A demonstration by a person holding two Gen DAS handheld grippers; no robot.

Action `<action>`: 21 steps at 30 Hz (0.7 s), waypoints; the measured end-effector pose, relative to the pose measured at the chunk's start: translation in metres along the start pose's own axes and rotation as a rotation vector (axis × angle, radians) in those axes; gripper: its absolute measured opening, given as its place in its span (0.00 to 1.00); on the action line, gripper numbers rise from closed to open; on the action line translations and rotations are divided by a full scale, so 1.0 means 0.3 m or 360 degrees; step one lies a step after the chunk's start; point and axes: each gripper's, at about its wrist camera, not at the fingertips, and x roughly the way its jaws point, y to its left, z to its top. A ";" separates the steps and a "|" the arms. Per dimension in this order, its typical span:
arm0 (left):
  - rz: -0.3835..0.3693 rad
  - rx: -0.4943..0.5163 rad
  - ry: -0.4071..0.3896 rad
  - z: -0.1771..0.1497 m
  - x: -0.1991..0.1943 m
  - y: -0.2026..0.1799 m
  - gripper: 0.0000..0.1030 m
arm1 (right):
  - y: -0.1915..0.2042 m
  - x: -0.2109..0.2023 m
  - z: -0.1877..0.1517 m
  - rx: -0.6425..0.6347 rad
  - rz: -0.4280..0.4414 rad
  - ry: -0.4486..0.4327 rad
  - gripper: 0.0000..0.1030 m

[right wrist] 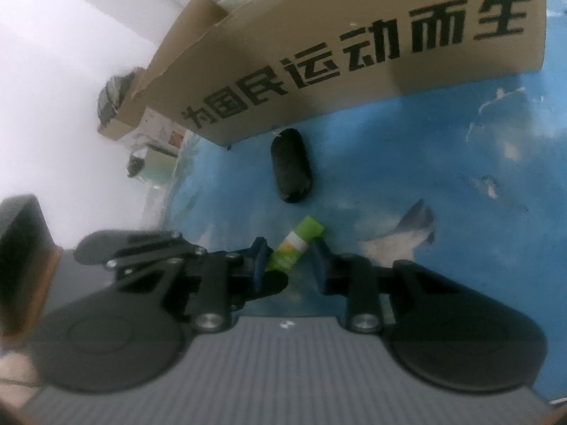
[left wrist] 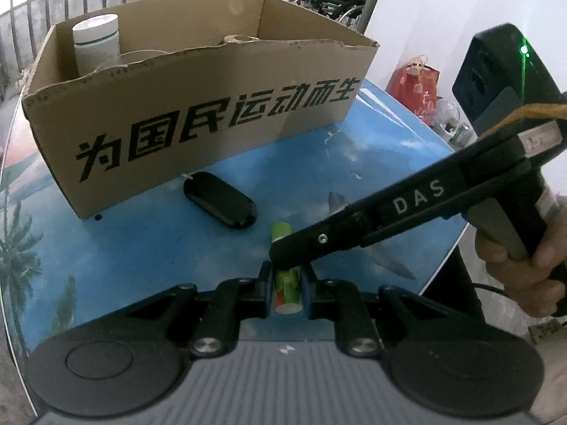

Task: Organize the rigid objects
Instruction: 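Close the right tool on the green-and-white glue stick and lift it, then carry the glue stick into the box and open the right tool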

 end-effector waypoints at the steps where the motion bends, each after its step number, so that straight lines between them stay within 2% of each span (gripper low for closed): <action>1: 0.0003 0.0000 -0.0001 -0.003 -0.003 0.000 0.16 | -0.003 -0.001 0.000 0.0008 0.0007 -0.0006 0.23; 6: 0.0015 0.0004 -0.0055 -0.009 -0.041 -0.001 0.16 | 0.019 -0.014 -0.003 -0.0026 0.0022 -0.0058 0.17; 12: 0.0063 0.0069 -0.0229 0.033 -0.153 -0.017 0.16 | 0.093 -0.086 0.026 -0.0128 0.0044 -0.0162 0.16; 17: 0.0138 0.0177 -0.0399 0.153 -0.256 -0.024 0.16 | 0.186 -0.194 0.108 -0.0266 0.0079 -0.0323 0.16; 21: 0.0200 0.0269 -0.0486 0.311 -0.293 -0.008 0.17 | 0.262 -0.277 0.242 -0.0400 0.0082 -0.0464 0.16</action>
